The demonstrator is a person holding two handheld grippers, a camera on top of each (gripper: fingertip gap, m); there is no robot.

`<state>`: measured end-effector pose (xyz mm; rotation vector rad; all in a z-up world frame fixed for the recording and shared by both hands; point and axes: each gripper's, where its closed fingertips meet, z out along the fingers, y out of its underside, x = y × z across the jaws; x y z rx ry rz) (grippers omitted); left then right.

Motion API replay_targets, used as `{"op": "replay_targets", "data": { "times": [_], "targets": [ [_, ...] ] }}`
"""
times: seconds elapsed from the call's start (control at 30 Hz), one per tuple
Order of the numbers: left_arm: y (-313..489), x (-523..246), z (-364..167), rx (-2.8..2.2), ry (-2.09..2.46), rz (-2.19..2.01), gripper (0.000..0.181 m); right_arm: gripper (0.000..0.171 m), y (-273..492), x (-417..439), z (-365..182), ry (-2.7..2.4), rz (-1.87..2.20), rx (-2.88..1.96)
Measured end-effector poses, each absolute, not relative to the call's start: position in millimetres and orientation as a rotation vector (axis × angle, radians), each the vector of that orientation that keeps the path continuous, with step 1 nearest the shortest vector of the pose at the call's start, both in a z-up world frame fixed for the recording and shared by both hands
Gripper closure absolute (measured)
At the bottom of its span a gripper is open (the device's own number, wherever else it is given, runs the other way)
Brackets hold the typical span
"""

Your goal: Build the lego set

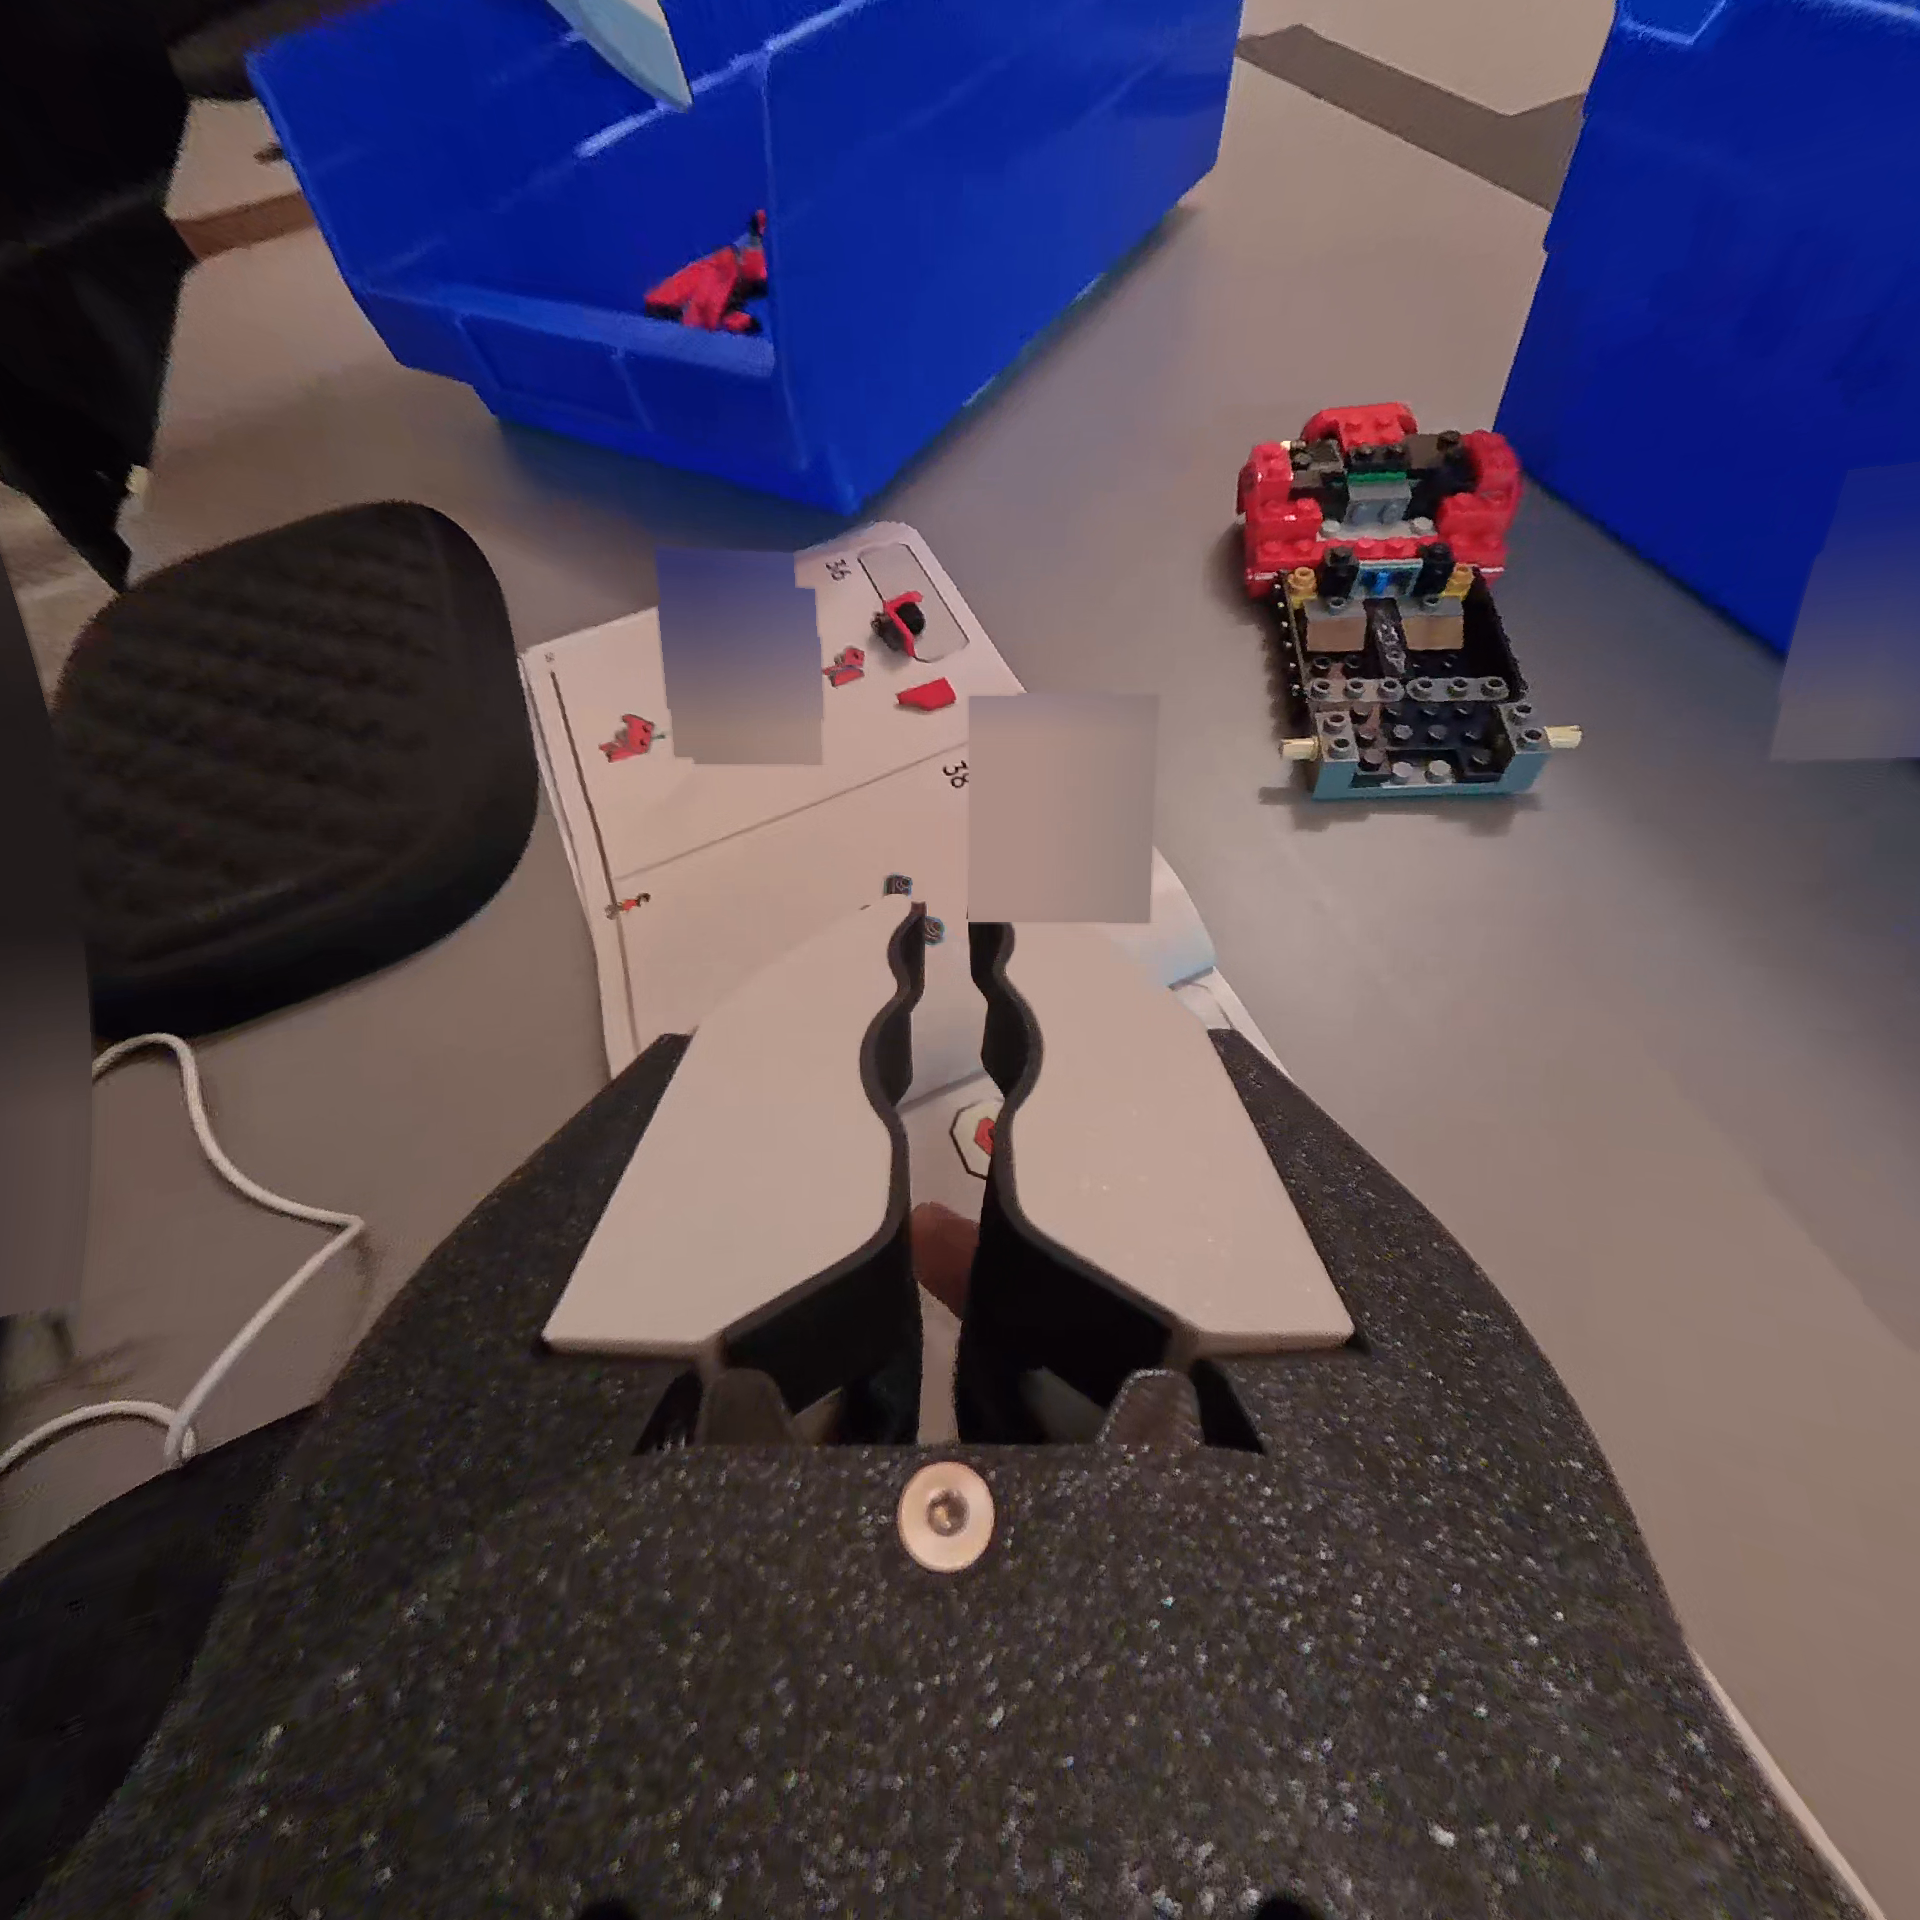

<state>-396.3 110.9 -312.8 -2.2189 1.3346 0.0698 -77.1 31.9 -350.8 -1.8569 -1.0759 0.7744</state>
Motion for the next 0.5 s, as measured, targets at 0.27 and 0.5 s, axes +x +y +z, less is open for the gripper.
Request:
{"op": "replay_targets", "data": {
  "times": [0.27,0.5],
  "targets": [
    [121,-364,-354,-2.327,1.61,0.081,0.151,0.163,33,-75,-353,-1.076,0.742,-1.865],
    [134,-348,-361,-2.531,1.406,-0.069,0.155,0.163,34,-71,-353,-1.087,0.71,-1.862]
  ]
}}
